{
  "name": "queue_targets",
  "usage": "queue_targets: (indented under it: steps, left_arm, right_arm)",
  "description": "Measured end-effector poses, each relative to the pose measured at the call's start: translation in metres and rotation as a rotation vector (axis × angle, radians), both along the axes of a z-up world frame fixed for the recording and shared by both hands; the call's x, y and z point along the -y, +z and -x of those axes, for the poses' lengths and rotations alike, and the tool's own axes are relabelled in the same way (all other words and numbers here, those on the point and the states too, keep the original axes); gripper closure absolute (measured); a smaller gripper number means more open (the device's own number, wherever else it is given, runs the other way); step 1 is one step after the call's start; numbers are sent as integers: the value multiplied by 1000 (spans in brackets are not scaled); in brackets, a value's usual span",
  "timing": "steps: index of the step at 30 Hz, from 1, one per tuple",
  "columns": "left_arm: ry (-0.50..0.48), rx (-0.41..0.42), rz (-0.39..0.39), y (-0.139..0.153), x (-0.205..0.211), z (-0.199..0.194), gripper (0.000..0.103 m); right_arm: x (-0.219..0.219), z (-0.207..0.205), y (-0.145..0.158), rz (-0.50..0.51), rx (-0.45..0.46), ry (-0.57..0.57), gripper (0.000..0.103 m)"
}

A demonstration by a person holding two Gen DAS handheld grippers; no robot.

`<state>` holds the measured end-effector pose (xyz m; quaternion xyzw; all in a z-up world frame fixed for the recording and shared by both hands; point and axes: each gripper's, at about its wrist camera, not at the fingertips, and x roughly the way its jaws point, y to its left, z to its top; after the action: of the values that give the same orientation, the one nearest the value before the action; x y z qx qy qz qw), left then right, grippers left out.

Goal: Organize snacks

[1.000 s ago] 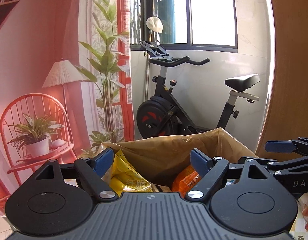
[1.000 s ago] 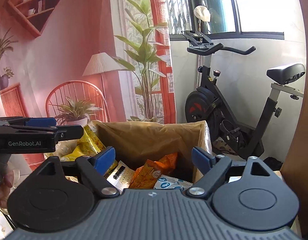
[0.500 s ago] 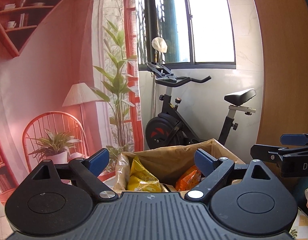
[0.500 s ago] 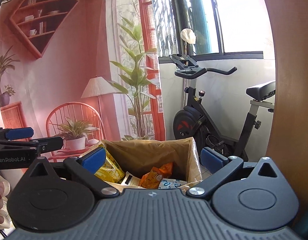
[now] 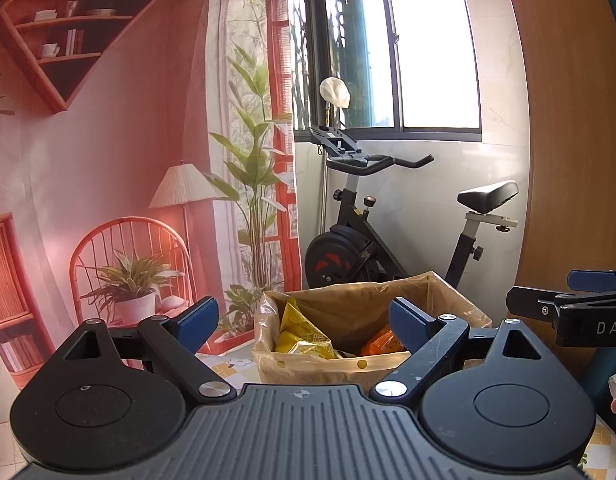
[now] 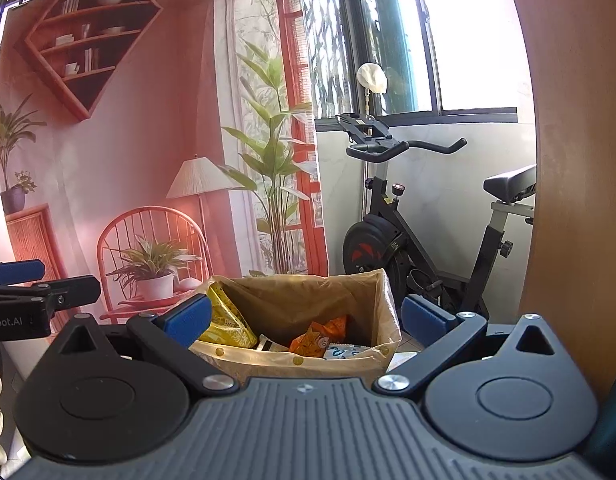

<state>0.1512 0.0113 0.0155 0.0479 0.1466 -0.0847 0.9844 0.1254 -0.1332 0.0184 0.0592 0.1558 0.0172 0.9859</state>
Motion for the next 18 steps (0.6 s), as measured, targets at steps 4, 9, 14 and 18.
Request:
queue_targets:
  steps: [4, 9, 14, 18]
  left_arm:
    - [3, 1, 13, -2, -1, -2, 10]
    - [8, -11, 13, -4, 2, -2, 10]
    - [16, -13, 18, -4, 0, -1, 10]
    - [17, -15, 16, -4, 0, -1, 10]
  right_arm:
    - [-1, 2, -2, 4, 0, 0, 0]
    - [0, 2, -3, 4, -2, -5, 0]
    - [1, 2, -3, 6, 2, -4, 0]
    - [1, 2, -4, 9, 0, -1, 0]
